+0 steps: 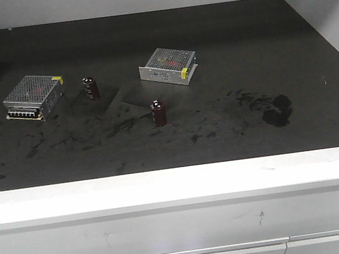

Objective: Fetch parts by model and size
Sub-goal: 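Drive the base away from the bench holding both switches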

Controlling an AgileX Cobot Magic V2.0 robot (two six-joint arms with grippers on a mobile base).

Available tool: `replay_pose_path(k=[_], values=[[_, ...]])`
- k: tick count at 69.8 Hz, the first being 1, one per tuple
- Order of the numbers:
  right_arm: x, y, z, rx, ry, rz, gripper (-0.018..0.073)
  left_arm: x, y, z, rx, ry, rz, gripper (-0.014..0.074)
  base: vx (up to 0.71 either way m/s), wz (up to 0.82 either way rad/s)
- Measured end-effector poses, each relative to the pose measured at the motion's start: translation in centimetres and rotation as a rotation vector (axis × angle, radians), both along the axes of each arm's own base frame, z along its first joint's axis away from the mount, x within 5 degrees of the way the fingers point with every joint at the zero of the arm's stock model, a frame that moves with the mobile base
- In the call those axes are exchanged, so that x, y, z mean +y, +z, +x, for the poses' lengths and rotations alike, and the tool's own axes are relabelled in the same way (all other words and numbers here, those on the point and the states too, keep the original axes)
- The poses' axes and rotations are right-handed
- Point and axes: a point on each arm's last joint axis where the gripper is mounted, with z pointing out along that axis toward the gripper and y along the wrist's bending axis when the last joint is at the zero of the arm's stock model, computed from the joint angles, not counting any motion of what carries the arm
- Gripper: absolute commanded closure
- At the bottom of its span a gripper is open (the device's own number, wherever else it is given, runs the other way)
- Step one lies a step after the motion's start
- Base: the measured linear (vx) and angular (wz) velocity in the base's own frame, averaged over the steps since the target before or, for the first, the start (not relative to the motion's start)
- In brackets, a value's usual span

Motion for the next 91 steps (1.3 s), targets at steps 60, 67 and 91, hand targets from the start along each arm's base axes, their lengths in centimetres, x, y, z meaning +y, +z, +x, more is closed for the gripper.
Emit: replay_pose_path(k=[60, 67, 91], values=[[0.0, 0.0, 0.0, 0.0, 0.0, 0.0, 0.0568, -0.01, 0.0, 0.0, 0.0, -0.001, -0.002, 0.0603, -0.06, 0.23], [0.0, 0.0, 0.0, 0.0, 0.0, 0.0, 0.0568, -0.01, 0.0, 0.0, 0.0, -0.001, -0.002, 0.0603, -0.17, 0.62], [0.0, 0.0, 0.0, 0.0, 0.0, 0.0, 0.0568, -0.01, 0.0, 0.0, 0.0, -0.001, -0.002, 0.0603, -0.17, 0.63]])
